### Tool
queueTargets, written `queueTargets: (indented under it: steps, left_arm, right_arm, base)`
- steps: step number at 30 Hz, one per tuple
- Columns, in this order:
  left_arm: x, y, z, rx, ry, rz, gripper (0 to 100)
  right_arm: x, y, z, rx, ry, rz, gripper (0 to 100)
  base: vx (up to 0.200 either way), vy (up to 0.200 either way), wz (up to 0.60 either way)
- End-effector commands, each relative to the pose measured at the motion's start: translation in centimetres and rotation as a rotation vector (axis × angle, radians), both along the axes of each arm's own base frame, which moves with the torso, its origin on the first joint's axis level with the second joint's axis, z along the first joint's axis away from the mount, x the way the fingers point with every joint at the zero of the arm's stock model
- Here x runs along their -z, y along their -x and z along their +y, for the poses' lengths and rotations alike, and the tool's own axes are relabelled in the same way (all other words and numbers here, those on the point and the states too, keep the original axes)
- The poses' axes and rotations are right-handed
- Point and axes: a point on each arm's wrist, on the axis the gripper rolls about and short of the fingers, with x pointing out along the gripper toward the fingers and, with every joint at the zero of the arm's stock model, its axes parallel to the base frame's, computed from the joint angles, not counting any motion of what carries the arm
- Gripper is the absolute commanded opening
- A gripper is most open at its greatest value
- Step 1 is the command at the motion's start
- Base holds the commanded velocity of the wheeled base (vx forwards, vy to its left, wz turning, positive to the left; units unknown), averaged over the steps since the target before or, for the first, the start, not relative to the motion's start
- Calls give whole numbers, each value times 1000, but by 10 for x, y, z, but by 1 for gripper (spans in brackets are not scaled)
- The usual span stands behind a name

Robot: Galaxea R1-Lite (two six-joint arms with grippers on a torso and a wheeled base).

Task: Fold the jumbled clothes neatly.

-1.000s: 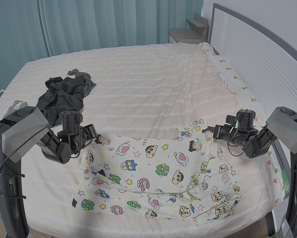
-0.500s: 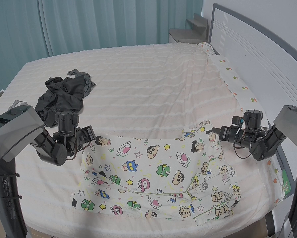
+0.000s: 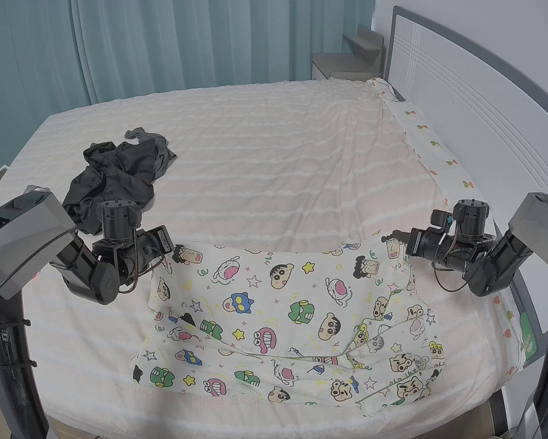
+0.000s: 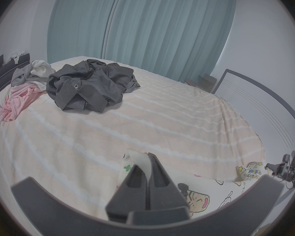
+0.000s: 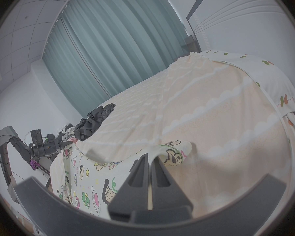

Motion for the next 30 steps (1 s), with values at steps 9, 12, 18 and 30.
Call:
queueTargets:
  steps: [9, 12, 18, 30]
  left_arm:
    - [8, 10, -1, 43, -78, 30, 0]
    - [11, 15, -2, 48, -85, 22, 0]
    - [14, 24, -1, 54, -94, 4, 0]
    - [25, 50, -1, 78, -129, 27, 0]
  right_arm:
    - [13, 28, -8, -21, 29, 2, 0]
    - [16, 35, -8, -24, 33, -8, 0]
    - [19, 53, -7, -42, 32, -13, 0]
    - [38, 95, -11, -84, 57, 3, 0]
  base:
    - [0, 0, 0]
    - [0, 0, 0]
    - [0, 0, 0]
    - [0, 0, 0]
